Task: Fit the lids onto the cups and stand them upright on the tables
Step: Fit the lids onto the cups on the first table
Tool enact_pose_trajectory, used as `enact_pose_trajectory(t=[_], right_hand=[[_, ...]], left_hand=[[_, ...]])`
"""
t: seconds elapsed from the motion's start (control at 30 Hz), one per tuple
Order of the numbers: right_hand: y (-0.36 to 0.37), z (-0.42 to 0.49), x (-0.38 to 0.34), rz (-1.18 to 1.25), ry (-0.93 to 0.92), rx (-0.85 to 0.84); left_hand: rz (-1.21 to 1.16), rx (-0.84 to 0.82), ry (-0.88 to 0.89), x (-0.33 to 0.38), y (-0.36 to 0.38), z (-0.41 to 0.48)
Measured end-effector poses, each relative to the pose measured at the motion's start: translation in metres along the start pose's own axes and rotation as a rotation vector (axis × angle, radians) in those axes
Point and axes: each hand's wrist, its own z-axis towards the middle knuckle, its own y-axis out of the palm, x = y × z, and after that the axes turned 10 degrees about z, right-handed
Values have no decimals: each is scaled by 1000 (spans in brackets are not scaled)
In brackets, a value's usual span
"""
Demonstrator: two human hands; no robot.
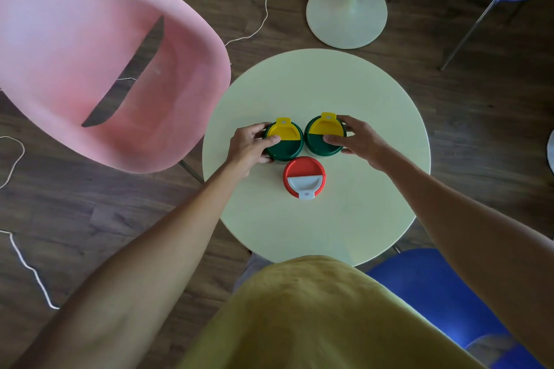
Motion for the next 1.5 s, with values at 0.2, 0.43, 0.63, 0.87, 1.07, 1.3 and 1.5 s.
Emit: enact_pose_trajectory(t=[0.2, 0.43, 0.63, 0.87, 1.07, 1.3, 1.5], right_hand=[[5, 2, 5, 27, -12, -2], [7, 2, 6, -6, -19, -13], [8, 0, 5, -15, -18, 0], [15, -3, 5, -44, -22, 31], [12, -25, -5, -75, -157, 268], [8, -79, -16, 43, -236, 536], [22, -149, 7, 126, -160, 785]], left_hand=[[19, 3, -6, -3, -6, -2], [31, 1, 0, -5, -9, -5], [52, 32, 0, -9, -6, -5], [299, 50, 44, -16, -9, -4], [528, 366, 332, -5, -8, -14], [833, 273, 711, 38, 25, -26], [982, -59, 921, 60, 68, -50]])
